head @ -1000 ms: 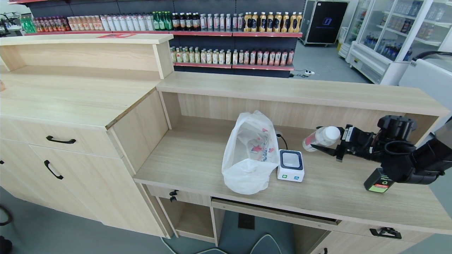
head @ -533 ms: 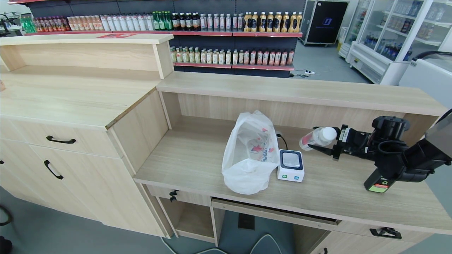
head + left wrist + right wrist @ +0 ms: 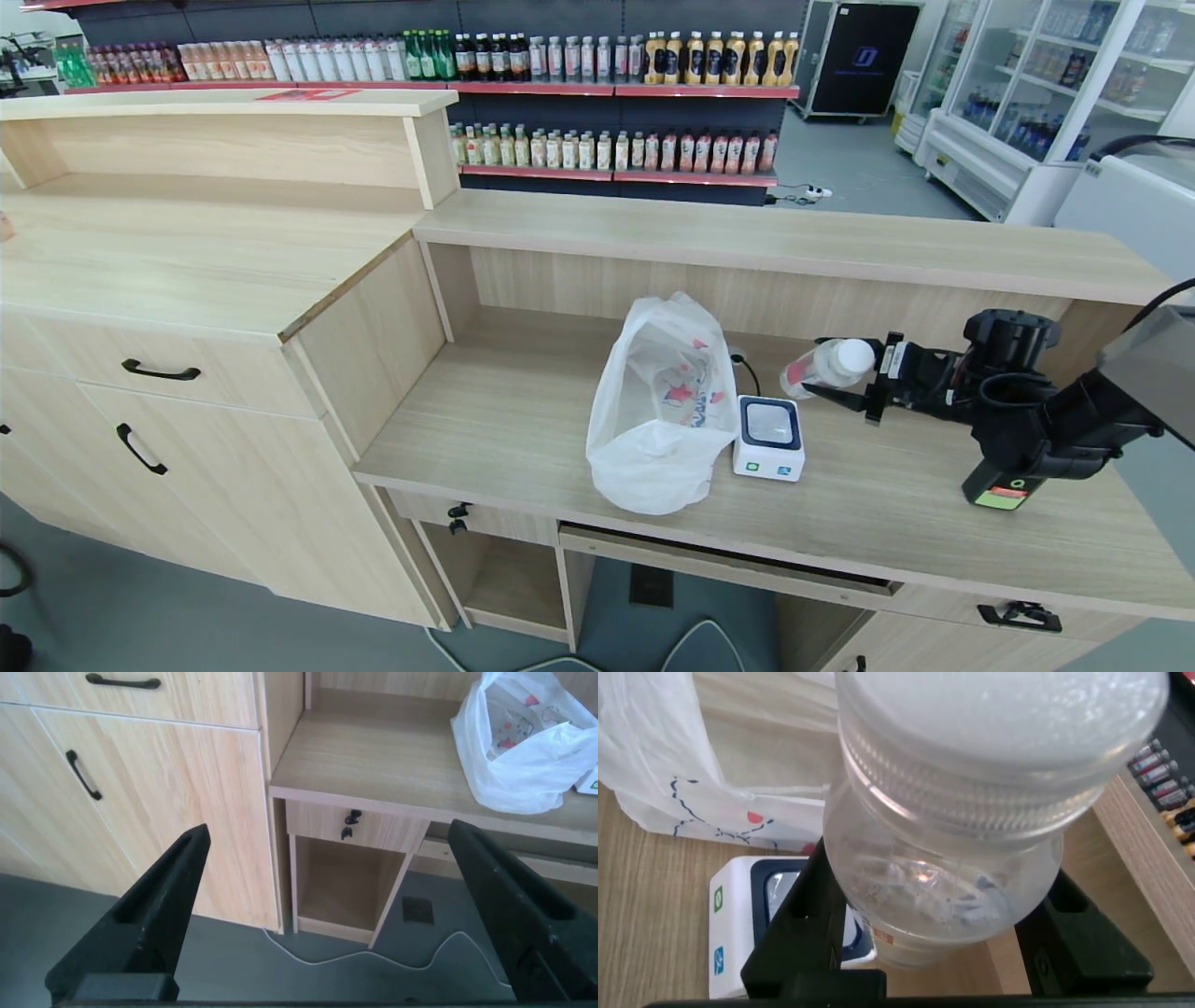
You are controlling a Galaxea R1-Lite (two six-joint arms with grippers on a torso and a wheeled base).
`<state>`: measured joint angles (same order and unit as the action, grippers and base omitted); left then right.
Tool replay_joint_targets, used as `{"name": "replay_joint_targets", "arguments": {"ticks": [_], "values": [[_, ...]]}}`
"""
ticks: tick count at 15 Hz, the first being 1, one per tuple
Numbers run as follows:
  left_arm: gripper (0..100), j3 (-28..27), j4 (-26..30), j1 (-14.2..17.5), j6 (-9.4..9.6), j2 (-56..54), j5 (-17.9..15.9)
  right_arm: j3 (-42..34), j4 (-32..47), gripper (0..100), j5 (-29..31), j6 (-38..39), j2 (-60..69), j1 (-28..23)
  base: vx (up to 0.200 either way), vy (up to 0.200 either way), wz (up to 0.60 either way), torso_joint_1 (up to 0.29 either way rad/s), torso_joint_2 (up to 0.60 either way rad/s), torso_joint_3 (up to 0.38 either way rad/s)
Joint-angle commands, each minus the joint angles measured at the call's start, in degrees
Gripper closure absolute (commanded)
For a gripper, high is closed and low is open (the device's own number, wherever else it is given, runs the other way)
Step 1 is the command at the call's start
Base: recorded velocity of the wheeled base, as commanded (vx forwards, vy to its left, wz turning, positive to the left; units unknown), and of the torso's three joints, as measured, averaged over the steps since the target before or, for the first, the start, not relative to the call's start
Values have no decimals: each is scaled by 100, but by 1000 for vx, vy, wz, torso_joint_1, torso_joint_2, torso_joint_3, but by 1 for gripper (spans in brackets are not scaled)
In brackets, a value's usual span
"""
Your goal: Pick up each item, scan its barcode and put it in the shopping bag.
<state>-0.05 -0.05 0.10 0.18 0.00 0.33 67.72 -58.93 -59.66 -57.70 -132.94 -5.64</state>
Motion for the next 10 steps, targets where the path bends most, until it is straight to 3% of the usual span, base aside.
{"name": "replay_joint_targets", "arguments": {"ticks": [1, 10], "values": [[0, 5, -4, -1, -1, 0, 2, 31, -5, 100, -2, -5, -66, 90, 0, 0, 0, 0, 0, 0], [0, 5, -4, -1, -1, 0, 2, 259, -75, 100, 25, -31, -285, 134, 0, 0, 0, 0, 0, 0]]}}
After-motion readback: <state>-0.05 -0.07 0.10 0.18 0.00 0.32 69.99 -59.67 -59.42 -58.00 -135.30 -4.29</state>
